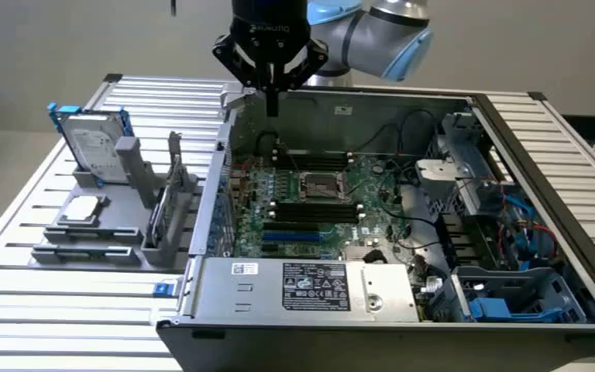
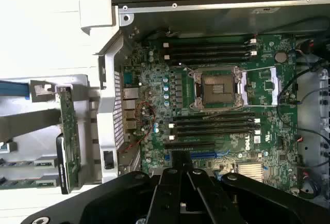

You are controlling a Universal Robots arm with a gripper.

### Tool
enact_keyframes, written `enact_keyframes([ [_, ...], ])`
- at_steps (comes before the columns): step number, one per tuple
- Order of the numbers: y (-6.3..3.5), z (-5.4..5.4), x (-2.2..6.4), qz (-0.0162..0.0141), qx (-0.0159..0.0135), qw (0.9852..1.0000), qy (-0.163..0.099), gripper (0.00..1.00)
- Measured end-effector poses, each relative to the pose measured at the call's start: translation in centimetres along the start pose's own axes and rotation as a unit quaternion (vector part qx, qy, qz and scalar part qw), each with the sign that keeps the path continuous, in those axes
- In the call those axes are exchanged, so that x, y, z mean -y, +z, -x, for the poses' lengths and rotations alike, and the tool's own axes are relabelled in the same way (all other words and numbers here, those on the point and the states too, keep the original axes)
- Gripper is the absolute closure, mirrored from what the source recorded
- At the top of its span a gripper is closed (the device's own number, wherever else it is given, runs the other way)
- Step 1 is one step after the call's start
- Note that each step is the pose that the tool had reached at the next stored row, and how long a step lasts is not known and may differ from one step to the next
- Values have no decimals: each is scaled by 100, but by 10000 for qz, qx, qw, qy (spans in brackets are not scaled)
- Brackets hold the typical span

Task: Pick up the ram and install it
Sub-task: 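Reach for the ram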

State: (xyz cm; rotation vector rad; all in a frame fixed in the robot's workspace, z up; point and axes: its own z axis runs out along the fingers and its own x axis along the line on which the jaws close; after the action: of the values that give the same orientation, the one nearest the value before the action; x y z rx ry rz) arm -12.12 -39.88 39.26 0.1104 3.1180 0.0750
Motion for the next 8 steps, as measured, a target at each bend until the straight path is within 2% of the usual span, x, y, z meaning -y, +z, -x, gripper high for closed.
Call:
enact_keyframes([
  [8, 0, 0, 0, 0, 0, 10000, 0, 89],
])
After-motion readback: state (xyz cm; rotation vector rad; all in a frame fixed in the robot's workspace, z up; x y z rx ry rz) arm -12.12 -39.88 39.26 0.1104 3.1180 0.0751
